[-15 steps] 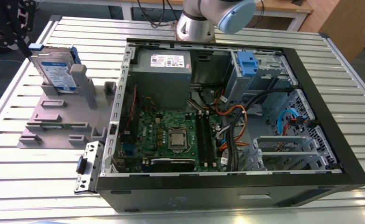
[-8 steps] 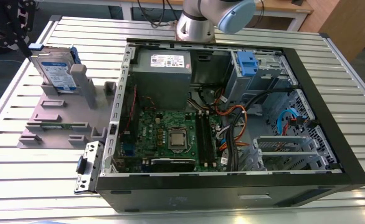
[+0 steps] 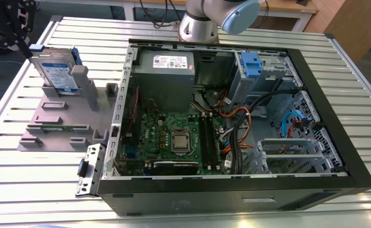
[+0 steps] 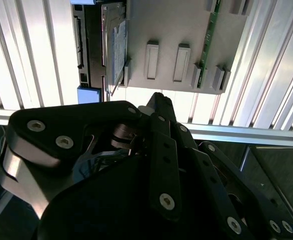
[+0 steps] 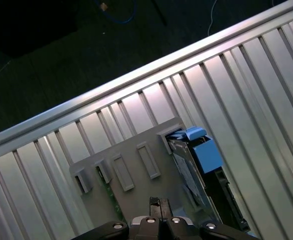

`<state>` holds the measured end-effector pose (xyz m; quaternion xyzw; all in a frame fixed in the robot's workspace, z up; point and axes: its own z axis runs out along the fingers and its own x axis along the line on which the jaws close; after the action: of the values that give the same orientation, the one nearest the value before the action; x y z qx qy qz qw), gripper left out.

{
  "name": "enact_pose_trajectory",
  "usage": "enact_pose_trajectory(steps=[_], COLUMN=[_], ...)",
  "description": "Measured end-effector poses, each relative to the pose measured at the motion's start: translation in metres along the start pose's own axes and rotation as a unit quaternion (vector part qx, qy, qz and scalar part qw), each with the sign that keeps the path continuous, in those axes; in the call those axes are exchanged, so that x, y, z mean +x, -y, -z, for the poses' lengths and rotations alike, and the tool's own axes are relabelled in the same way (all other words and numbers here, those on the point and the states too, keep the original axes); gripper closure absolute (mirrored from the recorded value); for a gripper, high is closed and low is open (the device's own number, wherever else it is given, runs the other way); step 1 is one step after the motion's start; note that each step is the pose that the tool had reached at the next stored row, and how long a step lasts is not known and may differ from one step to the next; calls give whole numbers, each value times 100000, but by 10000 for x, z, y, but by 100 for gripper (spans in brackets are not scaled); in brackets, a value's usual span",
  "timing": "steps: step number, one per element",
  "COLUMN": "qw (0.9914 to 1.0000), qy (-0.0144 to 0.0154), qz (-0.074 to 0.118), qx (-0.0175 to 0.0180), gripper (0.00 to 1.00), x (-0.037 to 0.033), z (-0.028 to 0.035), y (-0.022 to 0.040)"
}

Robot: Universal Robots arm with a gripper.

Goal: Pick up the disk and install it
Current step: 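Pick up the disk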

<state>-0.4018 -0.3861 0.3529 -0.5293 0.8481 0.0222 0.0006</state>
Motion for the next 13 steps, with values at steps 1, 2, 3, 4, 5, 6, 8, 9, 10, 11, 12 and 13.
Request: enact_pose_trajectory(steps=[1, 2, 3, 4, 5, 6, 8, 9, 10, 11, 12, 13], qw=[100000, 100000, 100000, 100000, 100000, 100000, 99999, 99999, 99999, 99999, 99998, 99998], qy=[1, 0, -3, -6, -7, -9, -13, -13, -15, -18, -18, -21], qz=[51, 103, 153, 201, 251, 302, 396, 445, 493, 543, 592, 644], qx=[0, -2, -3, -5, -7, -7, -10, -11, -11, -12, -13, -15], gripper=[89, 89, 89, 89, 89, 89, 89, 89, 89, 89, 89, 89], x=[0, 0, 0, 0, 0, 0, 0, 0, 0, 0, 0, 0], z=[0, 0, 0, 0, 0, 0, 0, 0, -1, 0, -1, -1], y=[0, 0, 0, 0, 0, 0, 0, 0, 0, 0, 0, 0])
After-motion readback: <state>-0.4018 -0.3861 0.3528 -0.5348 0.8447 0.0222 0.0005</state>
